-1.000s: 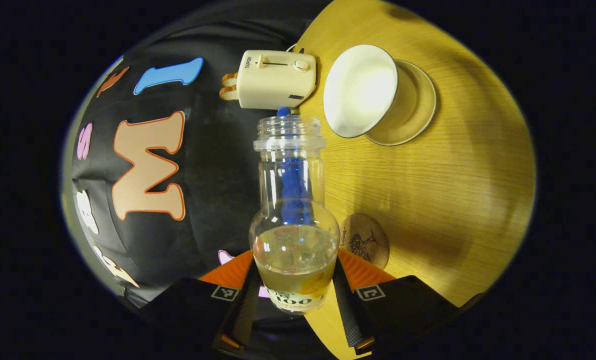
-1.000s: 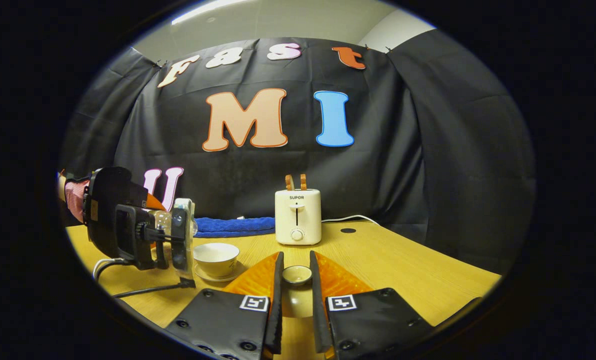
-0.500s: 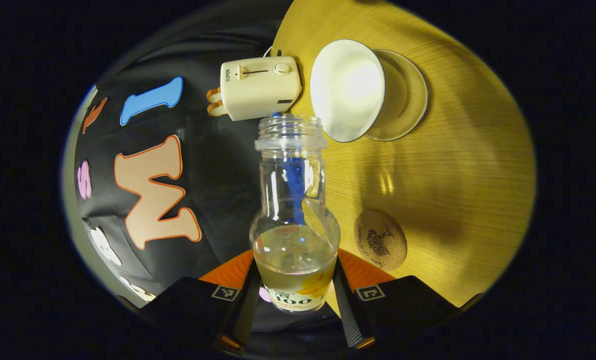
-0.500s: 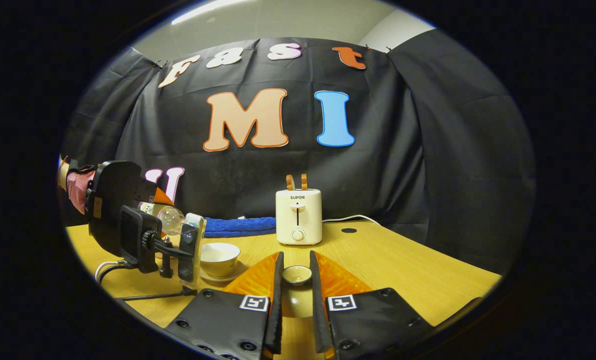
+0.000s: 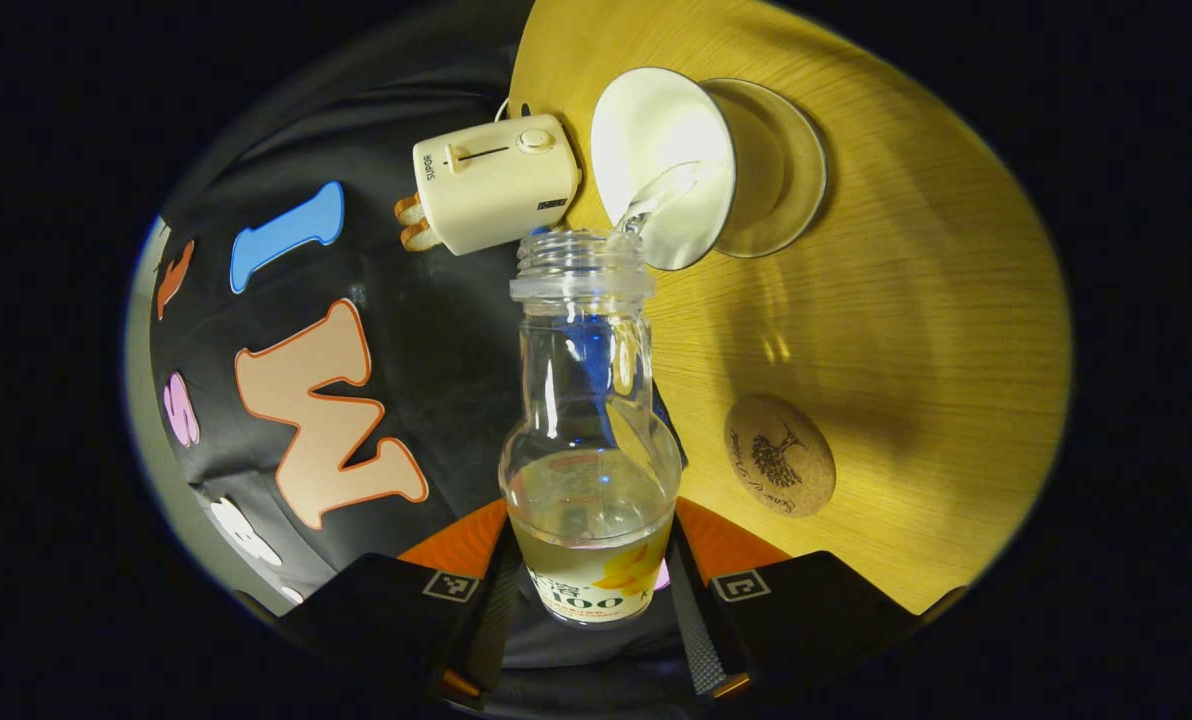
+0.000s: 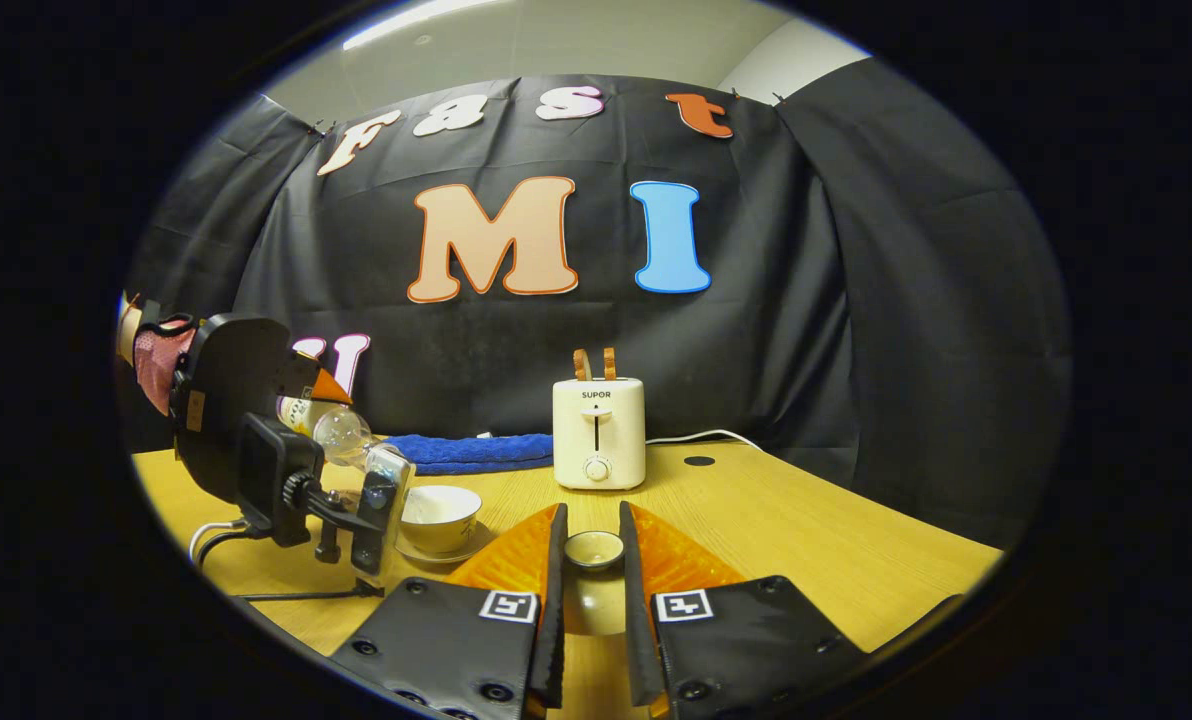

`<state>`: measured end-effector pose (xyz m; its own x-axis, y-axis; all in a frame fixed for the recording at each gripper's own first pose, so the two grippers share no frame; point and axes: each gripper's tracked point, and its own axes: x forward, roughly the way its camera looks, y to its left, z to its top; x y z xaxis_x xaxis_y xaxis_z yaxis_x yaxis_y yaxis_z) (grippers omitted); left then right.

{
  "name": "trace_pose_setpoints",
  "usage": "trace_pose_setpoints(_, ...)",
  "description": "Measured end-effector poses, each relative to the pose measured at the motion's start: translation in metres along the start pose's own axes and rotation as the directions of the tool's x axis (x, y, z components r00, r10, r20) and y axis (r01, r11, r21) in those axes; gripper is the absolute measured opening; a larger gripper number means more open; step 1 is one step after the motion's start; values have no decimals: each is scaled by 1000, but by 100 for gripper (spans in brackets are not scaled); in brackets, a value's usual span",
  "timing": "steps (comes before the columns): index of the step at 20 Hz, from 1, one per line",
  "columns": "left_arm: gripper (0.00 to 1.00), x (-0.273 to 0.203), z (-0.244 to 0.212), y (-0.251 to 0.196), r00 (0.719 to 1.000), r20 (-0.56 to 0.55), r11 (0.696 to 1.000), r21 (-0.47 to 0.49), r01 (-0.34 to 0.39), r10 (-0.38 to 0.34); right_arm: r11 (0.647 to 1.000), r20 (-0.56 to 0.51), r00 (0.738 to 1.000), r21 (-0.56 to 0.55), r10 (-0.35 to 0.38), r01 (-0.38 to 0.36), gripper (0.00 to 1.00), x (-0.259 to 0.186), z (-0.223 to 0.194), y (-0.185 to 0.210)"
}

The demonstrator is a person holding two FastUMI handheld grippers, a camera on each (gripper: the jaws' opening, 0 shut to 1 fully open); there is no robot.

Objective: Open the teacup lid with one hand, grasp the water bottle and pour water into the teacup with the other hand; after pouring, place the water bottle on the coaster and then close the teacup lid.

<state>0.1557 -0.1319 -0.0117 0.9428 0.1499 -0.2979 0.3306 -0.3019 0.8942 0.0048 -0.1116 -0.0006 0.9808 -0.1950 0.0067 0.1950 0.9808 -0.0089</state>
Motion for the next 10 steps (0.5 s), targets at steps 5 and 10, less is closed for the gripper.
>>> trace_pose_setpoints(5,69,-1,-3,12,1000,-6,998,62,-22,23,1000,-1,1000,0,1,-1,28,0,0,0)
trace_pose_setpoints(10,69,-7,-1,24,999,-6,993,115,-39,40,1000,-2,1000,1,1,-1,29,0,0,0)
